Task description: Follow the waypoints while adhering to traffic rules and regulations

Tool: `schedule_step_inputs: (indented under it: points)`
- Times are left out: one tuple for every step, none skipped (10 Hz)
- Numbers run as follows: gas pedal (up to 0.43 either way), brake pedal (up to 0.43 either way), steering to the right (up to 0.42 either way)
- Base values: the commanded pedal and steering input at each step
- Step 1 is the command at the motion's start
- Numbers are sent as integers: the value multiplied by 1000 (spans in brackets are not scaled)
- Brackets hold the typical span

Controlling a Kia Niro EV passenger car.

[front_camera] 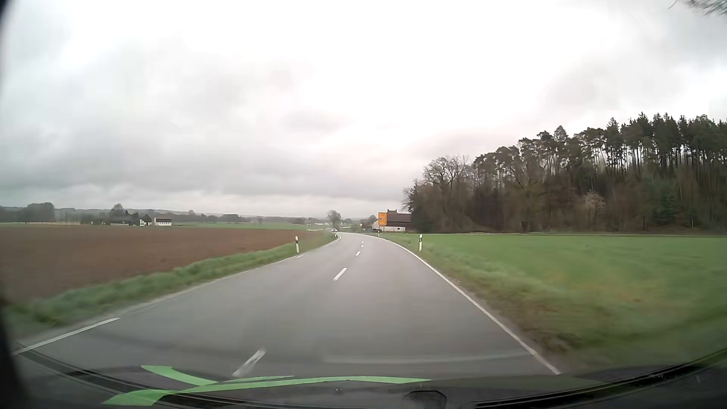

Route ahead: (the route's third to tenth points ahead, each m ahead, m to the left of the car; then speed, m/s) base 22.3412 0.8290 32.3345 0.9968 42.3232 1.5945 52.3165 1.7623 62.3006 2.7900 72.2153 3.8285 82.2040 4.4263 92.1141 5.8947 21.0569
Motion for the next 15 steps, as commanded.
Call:
schedule_step_inputs:
  points:
    - [130,0,-6]
    - [130,0,-7]
    - [130,0,-7]
    - [130,0,-7]
    - [130,0,-6]
    - [130,0,-6]
    - [130,0,-6]
    - [130,0,-7]
    - [157,0,-7]
    - [157,0,-7]
    - [157,0,-7]
    - [157,0,-6]
    - [157,0,-7]
    - [157,0,-7]
    - [130,0,-9]
